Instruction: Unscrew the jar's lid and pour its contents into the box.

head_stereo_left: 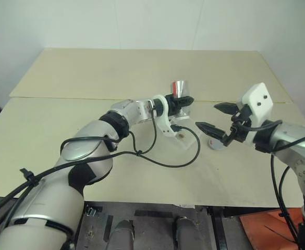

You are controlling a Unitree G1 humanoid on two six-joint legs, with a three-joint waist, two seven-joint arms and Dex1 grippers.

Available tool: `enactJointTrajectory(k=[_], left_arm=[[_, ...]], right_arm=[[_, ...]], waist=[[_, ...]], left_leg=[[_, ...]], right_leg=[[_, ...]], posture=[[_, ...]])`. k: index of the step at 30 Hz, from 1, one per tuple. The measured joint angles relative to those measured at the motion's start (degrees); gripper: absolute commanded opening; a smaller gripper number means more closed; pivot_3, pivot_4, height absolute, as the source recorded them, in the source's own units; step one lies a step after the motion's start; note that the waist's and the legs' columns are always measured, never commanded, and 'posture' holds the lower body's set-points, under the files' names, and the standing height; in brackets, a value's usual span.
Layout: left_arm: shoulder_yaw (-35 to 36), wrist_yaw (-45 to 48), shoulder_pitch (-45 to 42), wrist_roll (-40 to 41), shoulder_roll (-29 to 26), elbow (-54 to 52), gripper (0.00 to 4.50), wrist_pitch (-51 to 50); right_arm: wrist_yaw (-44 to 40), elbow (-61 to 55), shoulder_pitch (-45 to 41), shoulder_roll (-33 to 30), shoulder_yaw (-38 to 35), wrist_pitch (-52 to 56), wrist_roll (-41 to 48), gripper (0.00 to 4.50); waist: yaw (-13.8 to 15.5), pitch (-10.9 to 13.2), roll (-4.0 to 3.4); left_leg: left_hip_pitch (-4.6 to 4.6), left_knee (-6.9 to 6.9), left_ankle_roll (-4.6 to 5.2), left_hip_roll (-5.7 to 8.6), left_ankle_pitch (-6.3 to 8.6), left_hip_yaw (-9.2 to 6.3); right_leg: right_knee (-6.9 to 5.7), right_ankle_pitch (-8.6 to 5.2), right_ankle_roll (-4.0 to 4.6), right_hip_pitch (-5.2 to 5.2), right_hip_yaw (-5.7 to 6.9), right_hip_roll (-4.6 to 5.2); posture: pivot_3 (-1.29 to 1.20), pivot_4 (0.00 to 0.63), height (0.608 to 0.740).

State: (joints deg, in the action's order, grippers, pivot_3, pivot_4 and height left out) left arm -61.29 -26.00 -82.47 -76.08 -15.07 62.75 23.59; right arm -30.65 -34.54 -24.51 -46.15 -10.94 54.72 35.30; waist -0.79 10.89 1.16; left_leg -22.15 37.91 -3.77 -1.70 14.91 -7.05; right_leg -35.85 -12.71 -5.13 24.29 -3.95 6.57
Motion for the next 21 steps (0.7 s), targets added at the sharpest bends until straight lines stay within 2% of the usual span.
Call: enactJointTrajectory(k=[5,8,11,14,16,18,21], left_arm=[[0.3,-0.2,0.0,0.2,0.0,0.1,1.94,0.5],[3.0,1.1,0.1,3.6,-0.9,0.1,1.94,2.6],[9.5,4.4,1.5,11.0,-2.2,0.3,1.94,5.0],[17.7,10.7,4.0,20.4,-4.6,0.5,1.94,6.7],[25.9,16.9,7.3,30.0,-5.3,-0.3,1.94,6.8],[35.8,26.2,11.6,42.7,-4.2,-2.7,1.94,2.1],[49.7,40.1,15.8,61.0,-1.3,-8.8,1.94,-13.0]], right_arm=[[1.0,-0.4,0.4,0.0,-0.9,0.6,0.8,4.43],[1.0,-0.4,0.4,0.0,-0.9,0.6,0.9,4.43],[0.8,-0.1,0.4,-0.1,-0.9,0.5,0.9,4.43],[0.3,0.6,0.4,-0.4,-0.9,0.1,0.7,4.43],[-0.4,1.5,0.3,-0.5,-0.9,-0.6,0.6,4.43],[-1.3,2.6,-0.3,-0.7,-0.8,-1.3,0.1,4.43],[-2.4,3.9,-2.1,-0.8,-0.2,-2.3,-0.4,4.43]], waist=[[-0.1,0.0,0.0],[-0.1,0.0,0.0],[-0.2,0.0,0.0],[-0.5,0.0,-0.01],[-0.5,0.0,-0.03],[-0.7,0.0,-0.04],[-0.8,0.0,-0.04]], left_leg=[[0.02,0.0,0.0,0.0,0.0,0.01],[0.01,0.0,0.0,0.0,0.0,0.01],[0.03,0.0,0.0,0.0,0.0,0.01],[0.06,0.0,-0.01,-0.01,-0.01,0.01],[0.06,0.0,-0.02,-0.01,-0.01,0.0],[0.05,0.01,-0.03,-0.02,-0.02,0.0],[0.04,0.02,-0.03,-0.01,-0.02,-0.02]], right_leg=[[-0.02,0.0,0.0,0.0,-0.01,0.0],[-0.01,0.0,0.0,0.0,-0.01,0.0],[-0.02,0.0,0.0,0.0,-0.01,0.0],[-0.06,0.0,0.0,0.0,-0.01,0.0],[-0.05,0.0,0.0,-0.01,-0.02,0.0],[-0.08,0.0,0.01,-0.01,-0.01,0.01],[-0.08,0.0,0.01,-0.02,0.01,0.01]], posture=[[0.0,0.15,0.74],[0.0,0.15,0.74],[0.0,0.15,0.74],[0.0,0.15,0.74],[0.0,0.15,0.74],[0.0,0.15,0.74],[0.0,0.15,0.74]])
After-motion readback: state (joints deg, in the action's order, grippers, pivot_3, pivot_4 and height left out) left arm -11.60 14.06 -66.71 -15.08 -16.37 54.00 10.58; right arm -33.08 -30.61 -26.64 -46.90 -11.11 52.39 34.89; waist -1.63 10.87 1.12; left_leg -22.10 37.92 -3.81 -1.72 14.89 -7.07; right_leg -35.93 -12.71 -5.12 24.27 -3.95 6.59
